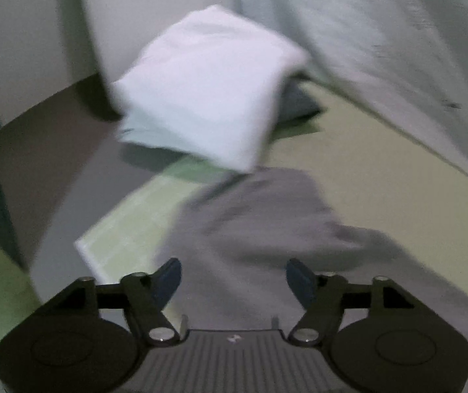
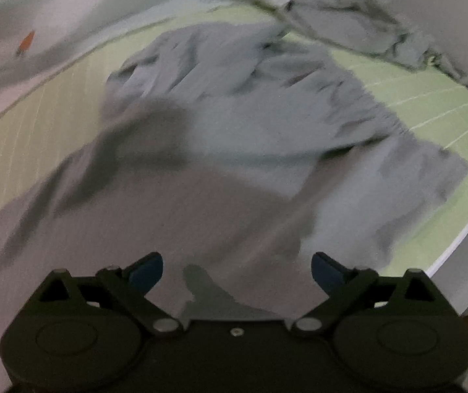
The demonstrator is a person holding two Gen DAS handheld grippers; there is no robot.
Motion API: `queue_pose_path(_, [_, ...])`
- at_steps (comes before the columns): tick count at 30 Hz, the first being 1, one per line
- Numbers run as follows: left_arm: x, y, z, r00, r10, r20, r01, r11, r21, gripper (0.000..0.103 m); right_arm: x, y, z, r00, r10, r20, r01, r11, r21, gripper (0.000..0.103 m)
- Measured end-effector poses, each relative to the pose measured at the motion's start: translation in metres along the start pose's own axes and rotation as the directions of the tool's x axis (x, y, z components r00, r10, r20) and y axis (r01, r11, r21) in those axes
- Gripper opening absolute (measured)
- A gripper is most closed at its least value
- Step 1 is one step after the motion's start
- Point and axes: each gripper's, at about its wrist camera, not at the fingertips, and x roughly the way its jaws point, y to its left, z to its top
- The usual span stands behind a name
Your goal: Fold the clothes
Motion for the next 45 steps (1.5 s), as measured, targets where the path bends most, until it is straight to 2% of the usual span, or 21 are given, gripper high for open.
queue_pose_path(5, [-0.025,-0.068,-0.002,0.994,-0.104,0.029,0.102,0.991,0.085,0.091,0.006,-0.055,0.033,0.994,-0.044,0.096,0.039,0.998,0.054,0.100])
queue_pose_path(8, [-0.041,-0.110,-0.008,0.987,-0.154,0.034,0.149,0.980,0.129,0.096,0.022,-0.086,0.053,0.990,-0.089,0.108,0.080,0.993,0.086,0.100])
queue_pose_path(11, [-0.052,-0.158,-0.012,0.980,-0.199,0.025,0.190,0.961,0.199,0.097,0.040,-0.105,0.069,0.988,-0.115,0.102,0.108,0.992,0.066,0.100])
queue_pose_path(17, [-0.064,-0.242,-0.013,0.958,-0.287,-0.005,0.277,0.921,0.274,0.097,0.076,-0.118,0.097,0.996,-0.059,0.065,0.056,0.998,0.042,0.101])
queue_pose_path(20, [-0.058,-0.285,-0.010,0.943,-0.330,-0.041,0.326,0.889,0.321,0.098,0.088,-0.118,0.114,0.997,-0.045,0.068,0.045,0.999,0.003,0.101])
queue_pose_path(24, [-0.046,-0.345,-0.008,0.911,-0.392,-0.126,0.410,0.832,0.374,0.098,0.111,-0.117,0.141,0.997,-0.048,0.056,0.047,0.999,0.009,0.101])
queue_pose_path(27, [-0.037,-0.389,-0.006,0.879,-0.441,-0.183,0.475,0.774,0.418,0.098,0.128,-0.114,0.159,0.997,-0.056,0.047,0.056,0.998,0.011,0.101])
queue_pose_path(32, [-0.017,-0.454,-0.013,0.839,-0.474,-0.267,0.542,0.686,0.485,0.095,0.157,-0.105,0.174,0.998,-0.060,0.015,0.060,0.998,-0.010,0.101])
queue_pose_path(37, [0.008,-0.499,-0.025,0.786,-0.493,-0.372,0.617,0.601,0.507,0.077,0.169,-0.098,0.184,0.998,-0.050,0.035,0.049,0.999,0.023,0.103])
queue_pose_path(40, [0.021,-0.519,-0.035,0.750,-0.494,-0.439,0.661,0.552,0.508,0.073,0.171,-0.094,0.189,0.998,-0.053,0.039,0.052,0.998,0.028,0.103])
queue_pose_path(43, [0.025,-0.527,-0.043,0.723,-0.505,-0.472,0.691,0.522,0.500,0.068,0.172,-0.090,0.189,0.997,-0.056,0.047,0.055,0.998,0.025,0.102])
queue_pose_path(44, [0.027,-0.529,-0.045,0.714,-0.508,-0.482,0.700,0.512,0.497,0.064,0.172,-0.089,0.188,0.997,-0.056,0.054,0.055,0.998,0.020,0.102])
queue_pose_path(45, [0.028,-0.533,-0.048,0.715,-0.506,-0.482,0.699,0.510,0.501,0.051,0.172,-0.088,0.188,0.997,-0.056,0.058,0.055,0.998,0.023,0.101])
